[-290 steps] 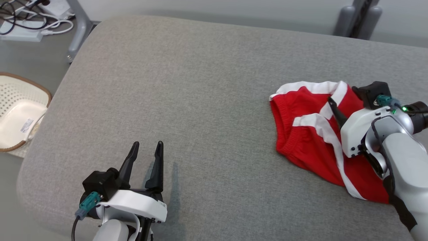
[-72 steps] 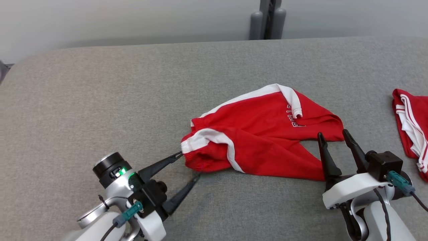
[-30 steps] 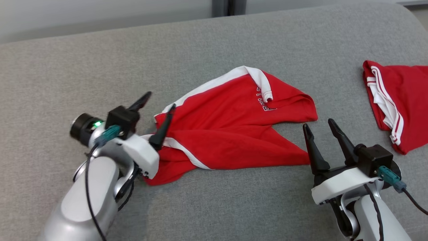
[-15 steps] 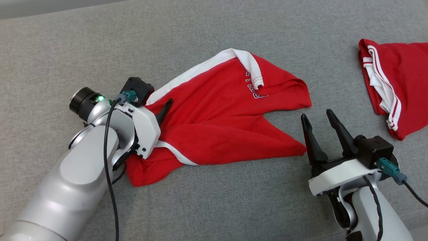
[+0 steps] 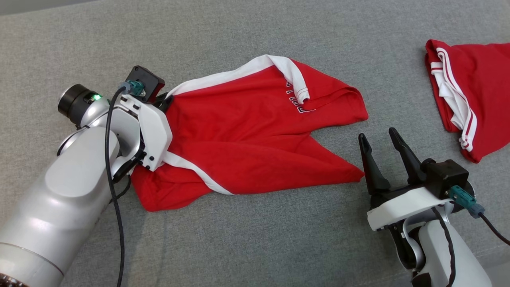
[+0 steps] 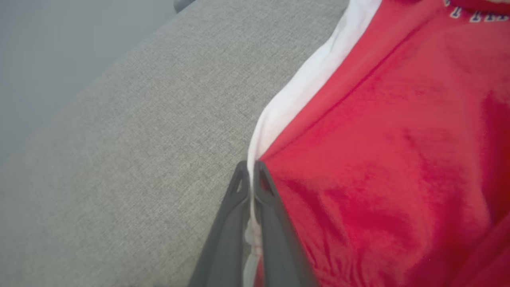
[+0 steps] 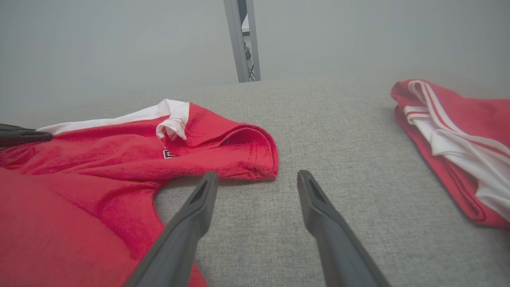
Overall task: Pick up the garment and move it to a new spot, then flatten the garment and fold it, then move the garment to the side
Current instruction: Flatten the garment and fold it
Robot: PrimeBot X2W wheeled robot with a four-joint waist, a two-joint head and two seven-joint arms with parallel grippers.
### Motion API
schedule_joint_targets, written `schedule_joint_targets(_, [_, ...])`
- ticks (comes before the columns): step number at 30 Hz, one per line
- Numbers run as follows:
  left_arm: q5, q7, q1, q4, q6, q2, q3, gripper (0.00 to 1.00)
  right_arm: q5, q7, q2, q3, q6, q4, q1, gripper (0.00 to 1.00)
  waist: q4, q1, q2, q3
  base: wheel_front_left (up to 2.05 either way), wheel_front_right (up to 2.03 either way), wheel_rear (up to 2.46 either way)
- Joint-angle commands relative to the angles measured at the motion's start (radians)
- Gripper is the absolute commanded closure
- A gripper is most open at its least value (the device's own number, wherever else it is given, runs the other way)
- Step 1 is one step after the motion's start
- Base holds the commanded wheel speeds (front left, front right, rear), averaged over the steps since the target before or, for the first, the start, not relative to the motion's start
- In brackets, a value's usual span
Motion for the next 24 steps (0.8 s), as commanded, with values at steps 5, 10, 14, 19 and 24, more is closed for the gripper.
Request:
schedule_joint_targets(5, [-0.011,-0.017,-0.087,-0.009,0.006,0.038,0.004,1.0,0.013,-0.006,-0.003,0.006,0.0,-0.009,-0.015,0.0,-0.005,0.0,0.0,0.014,0.0,0.0,0.0])
schedule_joint_targets(10, [0.023,-0.09,-0.203,-0.021,0.06,0.068,0.042,1.0,0.026,-0.006,-0.003,0.018,0.0,-0.014,-0.03,0.0,-0.018,0.0,0.0,0.036,0.0,0.0,0.0])
schedule_joint_targets(14, [0.053,-0.147,-0.266,-0.005,0.106,0.083,0.061,1.0,0.039,-0.006,-0.003,0.031,0.0,-0.018,-0.037,0.0,-0.032,0.0,0.0,0.049,0.0,0.0,0.0])
schedule_joint_targets(19, [0.057,-0.188,-0.283,0.036,0.123,0.078,0.066,0.59,0.052,-0.006,-0.003,0.047,0.0,-0.02,-0.046,0.0,-0.045,0.0,0.0,0.058,0.0,0.0,0.0])
schedule_joint_targets(24, [0.039,-0.227,-0.277,0.089,0.124,0.069,0.075,0.0,0.06,-0.006,-0.003,0.051,0.0,-0.025,-0.05,0.0,-0.042,0.0,0.0,0.055,0.0,0.0,0.0])
